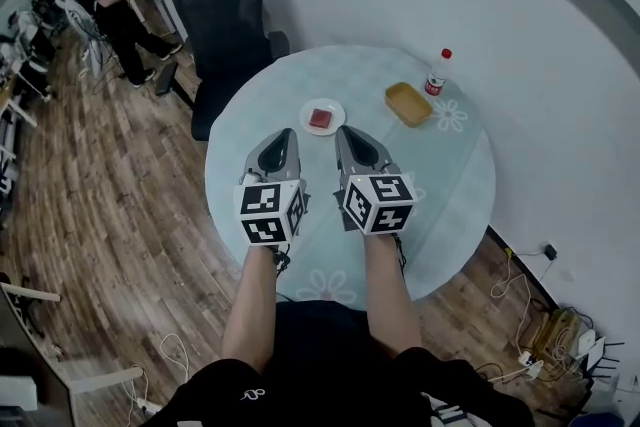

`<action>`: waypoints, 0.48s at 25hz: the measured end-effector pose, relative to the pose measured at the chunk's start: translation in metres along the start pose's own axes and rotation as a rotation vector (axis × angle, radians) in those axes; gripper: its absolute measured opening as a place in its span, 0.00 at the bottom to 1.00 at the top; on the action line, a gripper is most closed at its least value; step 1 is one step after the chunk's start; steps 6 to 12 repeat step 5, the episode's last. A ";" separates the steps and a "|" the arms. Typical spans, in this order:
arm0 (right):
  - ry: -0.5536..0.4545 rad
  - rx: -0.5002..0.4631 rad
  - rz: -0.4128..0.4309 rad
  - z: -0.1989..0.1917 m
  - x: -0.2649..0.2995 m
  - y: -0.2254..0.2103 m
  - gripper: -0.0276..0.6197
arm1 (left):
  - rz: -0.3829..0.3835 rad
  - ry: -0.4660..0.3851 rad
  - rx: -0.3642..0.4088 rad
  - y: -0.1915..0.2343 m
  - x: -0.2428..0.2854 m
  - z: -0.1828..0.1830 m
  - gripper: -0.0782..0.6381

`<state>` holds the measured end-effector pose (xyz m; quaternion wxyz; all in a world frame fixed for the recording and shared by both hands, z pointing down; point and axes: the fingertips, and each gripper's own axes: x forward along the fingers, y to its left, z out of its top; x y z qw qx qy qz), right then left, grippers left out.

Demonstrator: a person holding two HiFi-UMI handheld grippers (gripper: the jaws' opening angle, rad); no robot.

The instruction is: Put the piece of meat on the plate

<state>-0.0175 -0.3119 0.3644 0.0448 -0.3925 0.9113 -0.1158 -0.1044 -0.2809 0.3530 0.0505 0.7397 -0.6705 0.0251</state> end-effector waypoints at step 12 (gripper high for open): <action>0.031 0.005 -0.003 -0.016 0.004 -0.020 0.05 | 0.006 0.042 -0.008 -0.004 0.012 -0.024 0.10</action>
